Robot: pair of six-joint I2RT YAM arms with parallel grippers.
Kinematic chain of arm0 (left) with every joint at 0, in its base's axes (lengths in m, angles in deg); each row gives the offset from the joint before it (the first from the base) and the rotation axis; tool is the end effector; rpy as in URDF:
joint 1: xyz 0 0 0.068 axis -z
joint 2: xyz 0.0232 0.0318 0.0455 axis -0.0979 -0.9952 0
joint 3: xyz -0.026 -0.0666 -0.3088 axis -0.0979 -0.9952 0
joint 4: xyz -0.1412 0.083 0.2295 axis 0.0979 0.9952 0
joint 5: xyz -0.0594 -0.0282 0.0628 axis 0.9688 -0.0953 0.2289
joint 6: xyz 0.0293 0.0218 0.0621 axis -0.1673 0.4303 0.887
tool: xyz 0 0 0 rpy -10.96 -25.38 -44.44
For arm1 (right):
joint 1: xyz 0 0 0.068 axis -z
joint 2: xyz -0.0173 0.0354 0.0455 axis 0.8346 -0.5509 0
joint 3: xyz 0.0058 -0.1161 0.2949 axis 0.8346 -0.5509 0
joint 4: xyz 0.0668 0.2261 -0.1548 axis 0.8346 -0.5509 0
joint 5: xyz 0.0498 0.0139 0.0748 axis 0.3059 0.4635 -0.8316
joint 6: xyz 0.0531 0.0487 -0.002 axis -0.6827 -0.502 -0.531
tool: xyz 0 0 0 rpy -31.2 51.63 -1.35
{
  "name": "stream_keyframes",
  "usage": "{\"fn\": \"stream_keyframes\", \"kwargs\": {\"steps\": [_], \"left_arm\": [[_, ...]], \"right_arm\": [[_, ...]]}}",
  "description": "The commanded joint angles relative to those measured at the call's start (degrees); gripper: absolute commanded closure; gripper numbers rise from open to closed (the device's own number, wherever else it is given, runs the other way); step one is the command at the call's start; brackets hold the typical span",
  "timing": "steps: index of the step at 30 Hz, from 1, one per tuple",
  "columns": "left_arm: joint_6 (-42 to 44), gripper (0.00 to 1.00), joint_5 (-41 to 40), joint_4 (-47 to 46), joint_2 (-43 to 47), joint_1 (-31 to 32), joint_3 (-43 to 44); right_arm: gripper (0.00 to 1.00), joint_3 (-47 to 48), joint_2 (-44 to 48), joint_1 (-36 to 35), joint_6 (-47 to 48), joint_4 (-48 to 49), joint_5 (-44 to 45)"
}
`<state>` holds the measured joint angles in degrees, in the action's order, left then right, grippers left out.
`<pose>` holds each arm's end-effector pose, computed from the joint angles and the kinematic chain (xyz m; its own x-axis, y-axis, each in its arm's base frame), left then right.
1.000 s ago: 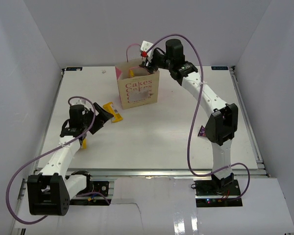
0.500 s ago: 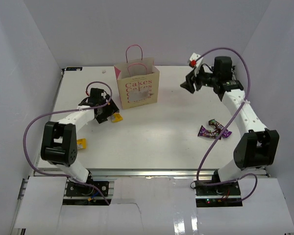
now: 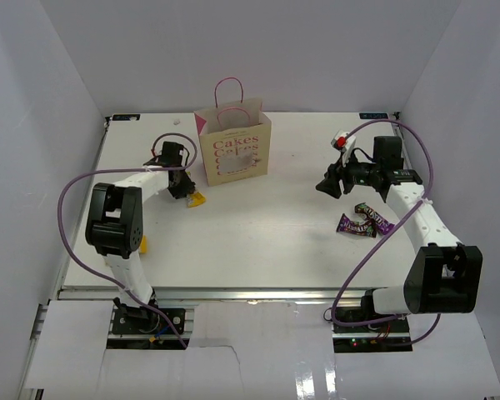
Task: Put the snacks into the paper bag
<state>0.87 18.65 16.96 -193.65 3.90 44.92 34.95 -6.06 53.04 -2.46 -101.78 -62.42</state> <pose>0.4146 -0.0635 0.1718 -0.7660 -0.4867 -0.4201 -0.4384 0.8733 -0.2124 0.3169 0.0621 0.3169 -0.2354 -0.3761 -0.8962 -0.8335 0.5524 -0.0129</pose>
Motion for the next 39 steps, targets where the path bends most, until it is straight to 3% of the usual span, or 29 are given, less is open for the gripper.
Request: {"fn": "stream_keyframes", "kwargs": {"steps": [1, 6, 10, 16, 23, 28, 33, 39], "left_arm": [[-0.3, 0.67, -0.7, 1.4, 1.1, -0.2, -0.7], [4.8, 0.81, -2.9, -0.1, 9.0, -0.7, -4.3], [19.1, 0.92, -3.9, -5.0, 22.5, -0.8, -5.3], [37.4, 0.99, 4.7, -16.7, 35.9, -0.7, -3.0], [51.2, 1.00, 21.9, -22.7, 29.3, -0.3, 11.4], [54.2, 1.00, 30.2, -23.1, 19.5, 1.5, 22.4], [55.5, 1.00, 30.7, -23.0, 12.9, 4.5, 28.3], [56.0, 1.00, 28.8, -22.7, 13.8, 6.1, 23.1]], "right_arm": [[0.39, 0.3, 1.5, 0.8, -1.0, 1.4, -2.5], [0.40, 0.3, 1.6, 1.9, -1.2, 1.4, -3.1], [0.40, 0.0, 1.6, 2.4, -1.1, 1.4, -3.2], [0.40, 0.3, 1.2, 2.8, -0.6, 1.4, -3.3], [0.40, 0.6, 1.3, 2.8, -0.2, 1.4, -3.2], [0.40, -0.2, 2.2, 2.8, -0.2, 1.2, -3.0], [0.40, -1.5, 3.6, 4.8, -0.2, 1.2, -2.5], [0.40, -2.5, 4.2, 6.3, 0.3, 1.0, -2.4]]}}
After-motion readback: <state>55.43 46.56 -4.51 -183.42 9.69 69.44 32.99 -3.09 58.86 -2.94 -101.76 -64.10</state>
